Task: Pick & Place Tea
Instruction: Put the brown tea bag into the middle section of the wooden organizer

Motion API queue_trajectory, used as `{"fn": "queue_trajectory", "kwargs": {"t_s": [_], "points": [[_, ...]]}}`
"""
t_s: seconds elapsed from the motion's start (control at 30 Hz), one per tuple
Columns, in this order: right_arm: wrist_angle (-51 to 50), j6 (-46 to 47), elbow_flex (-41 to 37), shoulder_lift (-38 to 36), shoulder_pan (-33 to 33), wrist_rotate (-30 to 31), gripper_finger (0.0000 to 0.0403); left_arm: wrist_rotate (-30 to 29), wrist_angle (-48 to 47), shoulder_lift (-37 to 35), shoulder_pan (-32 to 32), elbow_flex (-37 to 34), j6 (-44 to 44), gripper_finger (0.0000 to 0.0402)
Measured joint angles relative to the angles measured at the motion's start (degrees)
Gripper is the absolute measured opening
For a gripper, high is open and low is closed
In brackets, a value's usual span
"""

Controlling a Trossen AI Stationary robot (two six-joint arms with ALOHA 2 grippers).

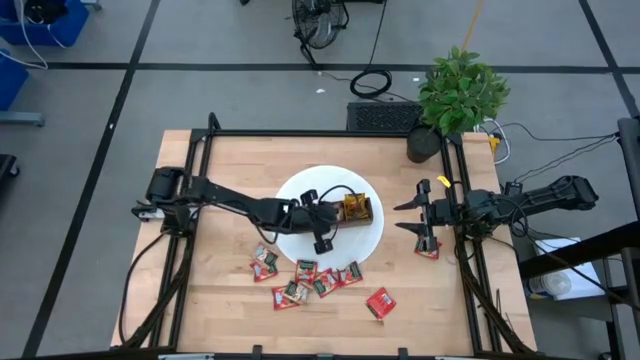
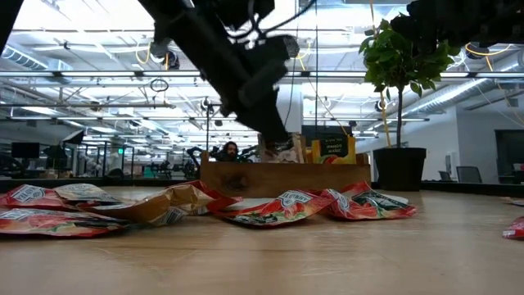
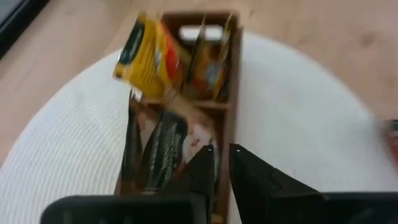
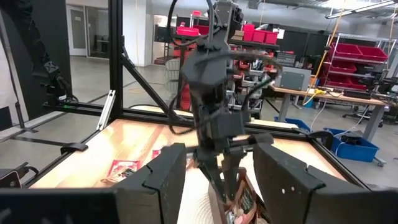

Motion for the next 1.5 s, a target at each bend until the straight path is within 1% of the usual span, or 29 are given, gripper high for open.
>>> {"fn": "queue_trajectory", "kwargs": {"t_s": [0.1,0.17,0.23,0.33,0.4,0.43,0.53,0.7,0.77,0.87,1.0,1.07,1.13,1.2,1.27,1.4,1.5], "points": [[-0.2,0.0,0.0,0.0,0.0,0.0,0.0171,1.8,-0.9,-3.1,-0.8,0.0,0.0,0.0056],[-0.2,0.2,0.0,0.0,0.0,0.0,0.0171,3.9,-2.5,-5.4,-1.6,0.0,-0.1,0.0056],[-0.3,0.2,0.0,0.0,0.0,0.0,0.0171,8.1,-5.4,-7.7,-2.8,0.0,-1.4,0.0056],[-0.6,0.2,0.0,0.0,0.0,0.0,0.0171,16.6,-8.4,-9.6,-5.3,0.0,-3.6,0.0066],[-0.6,0.2,0.0,0.0,0.0,0.0,0.0171,18.5,-9.2,-9.9,-7.4,0.0,-4.3,0.008],[-0.6,0.2,0.0,0.0,0.0,0.0,0.0171,18.6,-9.7,-9.9,-8.4,0.0,-5.7,0.0091],[-0.7,0.2,0.0,0.0,0.0,0.2,0.0171,17.5,-15.7,-9.8,-11.4,0.0,-10.7,0.013],[-0.9,-0.3,0.0,-1.4,0.0,-0.1,0.0171,13.0,-33.6,-9.6,-15.5,0.0,-21.4,0.0201],[-1.2,-0.3,0.0,-3.1,0.0,0.0,0.0171,10.0,-38.8,-9.6,-17.2,0.0,-25.2,0.0222],[-2.8,0.0,0.0,-4.7,0.0,0.0,0.0171,8.5,-43.8,-9.6,-19.3,0.0,-27.6,0.0243],[-4.6,0.2,0.0,-4.9,0.0,0.0,0.0171,7.4,-49.9,-9.6,-20.8,0.0,-31.6,0.0258],[-4.9,0.2,0.0,-4.7,0.0,0.0,0.0171,7.7,-54.6,-9.6,-20.4,0.0,-37.1,0.0263],[-4.9,0.7,0.0,-4.7,0.0,-0.1,0.0171,10.4,-59.1,-9.6,-19.2,0.0,-42.7,0.0268],[-5.0,1.3,0.0,-4.7,0.0,-0.2,0.0171,11.8,-61.6,-9.6,-18.1,-0.1,-45.7,0.027],[-5.0,1.5,0.0,-4.7,0.0,-0.2,0.0171,11.7,-60.9,-9.7,-17.2,-0.7,-44.9,0.027],[-5.0,1.7,0.0,-4.7,0.0,-0.2,0.0171,11.3,-58.2,-10.6,-15.5,-2.8,-40.3,0.0263],[-4.9,1.7,0.0,-4.4,0.0,-0.3,0.0171,13.3,-54.1,-13.4,-13.7,-7.7,-38.5,0.0254]]}}
